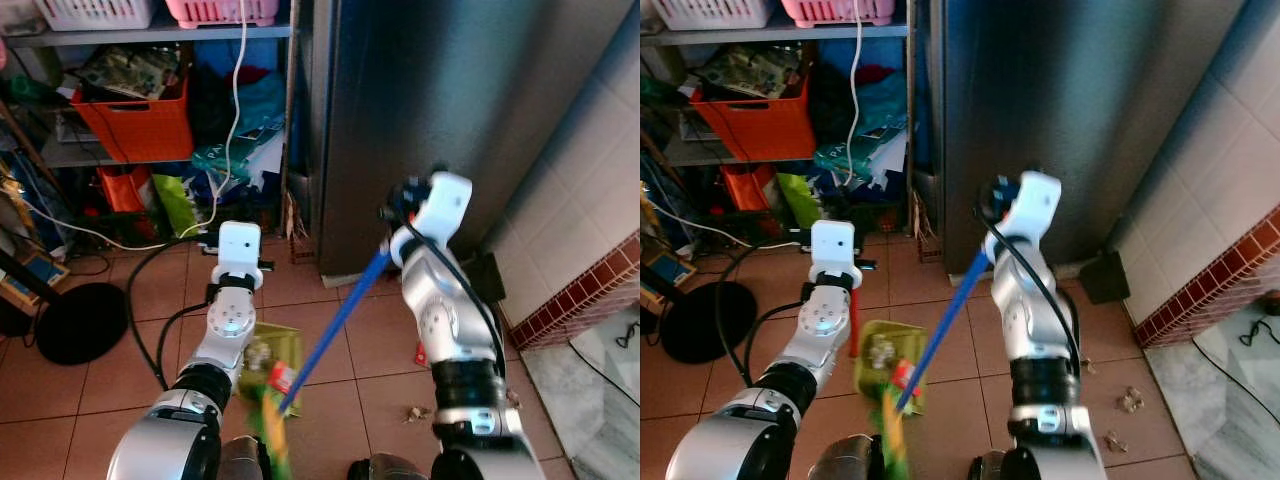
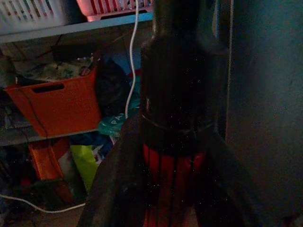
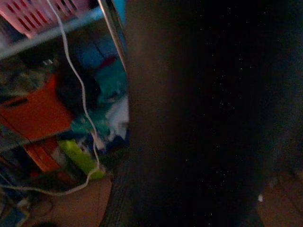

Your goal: Sweep floor

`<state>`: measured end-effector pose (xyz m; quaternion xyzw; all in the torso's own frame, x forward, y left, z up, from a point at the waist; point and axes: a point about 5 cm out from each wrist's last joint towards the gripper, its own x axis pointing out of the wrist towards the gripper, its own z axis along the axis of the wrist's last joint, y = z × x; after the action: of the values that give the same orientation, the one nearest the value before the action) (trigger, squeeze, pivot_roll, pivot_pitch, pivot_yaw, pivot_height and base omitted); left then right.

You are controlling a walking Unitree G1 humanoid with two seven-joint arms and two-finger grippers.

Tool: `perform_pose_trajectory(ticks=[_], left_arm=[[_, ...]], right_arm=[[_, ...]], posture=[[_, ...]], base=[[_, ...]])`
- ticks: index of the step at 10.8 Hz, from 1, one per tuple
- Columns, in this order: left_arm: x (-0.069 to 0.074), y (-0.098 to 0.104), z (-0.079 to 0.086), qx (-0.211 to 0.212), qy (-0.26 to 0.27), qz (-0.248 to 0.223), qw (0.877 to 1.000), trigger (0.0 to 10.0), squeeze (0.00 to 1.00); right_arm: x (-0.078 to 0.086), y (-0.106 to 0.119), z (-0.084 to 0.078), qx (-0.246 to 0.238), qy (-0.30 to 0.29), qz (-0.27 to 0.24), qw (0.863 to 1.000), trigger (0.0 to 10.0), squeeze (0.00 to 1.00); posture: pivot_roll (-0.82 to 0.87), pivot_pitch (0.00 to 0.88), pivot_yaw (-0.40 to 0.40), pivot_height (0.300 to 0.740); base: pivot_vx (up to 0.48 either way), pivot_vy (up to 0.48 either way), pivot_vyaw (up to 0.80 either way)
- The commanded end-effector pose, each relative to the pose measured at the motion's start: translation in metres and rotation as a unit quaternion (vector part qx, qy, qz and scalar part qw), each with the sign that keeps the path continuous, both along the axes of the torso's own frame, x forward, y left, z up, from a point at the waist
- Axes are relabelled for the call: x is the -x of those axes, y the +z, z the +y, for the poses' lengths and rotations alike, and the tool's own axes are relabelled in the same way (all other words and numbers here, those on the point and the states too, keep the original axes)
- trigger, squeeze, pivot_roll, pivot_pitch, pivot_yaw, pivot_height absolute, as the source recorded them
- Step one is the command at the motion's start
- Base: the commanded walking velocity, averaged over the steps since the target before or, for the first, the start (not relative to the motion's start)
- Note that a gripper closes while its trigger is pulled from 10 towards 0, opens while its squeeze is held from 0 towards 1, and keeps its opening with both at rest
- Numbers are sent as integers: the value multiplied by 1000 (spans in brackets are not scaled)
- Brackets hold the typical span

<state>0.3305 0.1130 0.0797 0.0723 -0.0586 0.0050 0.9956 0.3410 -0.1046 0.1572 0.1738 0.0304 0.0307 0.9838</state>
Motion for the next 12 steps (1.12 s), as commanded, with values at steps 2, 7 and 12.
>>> perform_pose_trajectory(ticks=[2,7,12], left_arm=[[-6,16,-2,8,-12,-36,999,10000,0],[-3,9,13,-1,-2,-26,1000,10000,0],[2,18,21,10,-10,-55,998,10000,0]], right_arm=[[-13,34,-10,-28,-1,-71,997,10000,0],[-41,104,-41,-70,-38,-187,979,10000,0],[-19,56,-48,116,-84,-194,970,10000,0]], posture=[[-122,0,3,740],[-92,0,22,740],[-71,0,25,740]], base=[[0,0,0],[0,0,0],[0,0,0]])
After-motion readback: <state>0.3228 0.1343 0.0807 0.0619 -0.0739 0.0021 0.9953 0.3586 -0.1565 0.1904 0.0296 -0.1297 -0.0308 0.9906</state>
